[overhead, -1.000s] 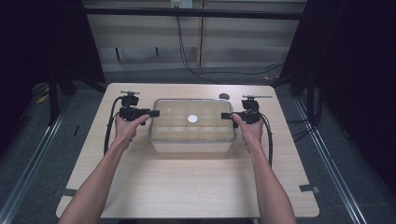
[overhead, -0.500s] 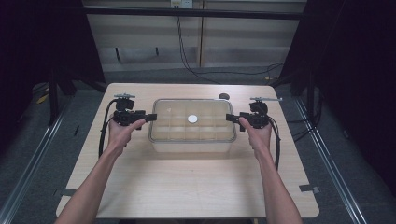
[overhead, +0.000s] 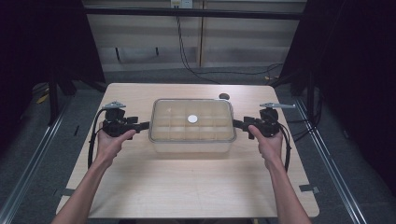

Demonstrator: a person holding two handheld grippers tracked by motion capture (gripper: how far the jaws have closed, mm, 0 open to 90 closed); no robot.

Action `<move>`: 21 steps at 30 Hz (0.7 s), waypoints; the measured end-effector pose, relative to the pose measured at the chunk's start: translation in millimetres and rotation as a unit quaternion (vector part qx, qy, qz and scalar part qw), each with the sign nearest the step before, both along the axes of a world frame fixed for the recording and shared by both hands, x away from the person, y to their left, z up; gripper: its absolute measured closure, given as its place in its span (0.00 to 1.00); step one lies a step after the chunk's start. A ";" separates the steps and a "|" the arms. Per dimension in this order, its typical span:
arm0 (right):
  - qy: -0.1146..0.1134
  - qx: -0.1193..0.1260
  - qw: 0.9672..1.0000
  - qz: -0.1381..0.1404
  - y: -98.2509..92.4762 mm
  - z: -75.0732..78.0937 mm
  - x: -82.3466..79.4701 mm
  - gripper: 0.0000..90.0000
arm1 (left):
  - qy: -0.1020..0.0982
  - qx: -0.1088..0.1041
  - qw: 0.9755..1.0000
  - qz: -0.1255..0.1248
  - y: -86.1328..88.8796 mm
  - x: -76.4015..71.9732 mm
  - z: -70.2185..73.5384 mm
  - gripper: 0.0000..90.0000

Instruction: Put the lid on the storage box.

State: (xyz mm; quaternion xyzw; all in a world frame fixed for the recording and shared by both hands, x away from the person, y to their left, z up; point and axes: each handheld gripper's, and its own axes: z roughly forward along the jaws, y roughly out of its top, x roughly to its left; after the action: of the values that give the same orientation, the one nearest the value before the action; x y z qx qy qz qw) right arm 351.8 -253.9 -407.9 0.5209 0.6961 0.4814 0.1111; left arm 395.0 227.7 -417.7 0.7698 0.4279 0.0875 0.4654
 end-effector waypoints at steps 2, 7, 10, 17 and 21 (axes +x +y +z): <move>-0.004 -0.001 1.000 0.003 -0.6 -0.1 -7.6 0.40 | -0.001 -0.009 1.000 -0.005 4.0 -5.9 2.2 0.37; -0.017 0.002 1.000 0.001 -4.0 0.1 -25.3 0.40 | -0.003 -0.018 1.000 0.002 11.7 -18.7 0.9 0.37; -0.016 0.005 1.000 -0.010 -5.3 -1.8 -36.4 0.33 | -0.001 -0.012 1.000 -0.001 15.0 -26.9 -3.1 0.36; -0.010 -0.004 1.000 -0.004 -0.3 -8.4 -62.4 0.30 | -0.010 0.013 1.000 -0.006 25.1 -51.9 -4.7 0.36; -0.010 0.007 1.000 0.002 1.0 -12.6 -78.7 0.29 | -0.013 0.019 1.000 0.002 35.6 -68.7 -10.7 0.37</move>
State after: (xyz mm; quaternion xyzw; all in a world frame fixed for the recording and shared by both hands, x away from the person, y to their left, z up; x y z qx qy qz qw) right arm 273.1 -252.9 -420.5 0.5153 0.6929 0.4914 0.1134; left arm 326.3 263.3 -428.4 0.7764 0.4219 0.1067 0.4558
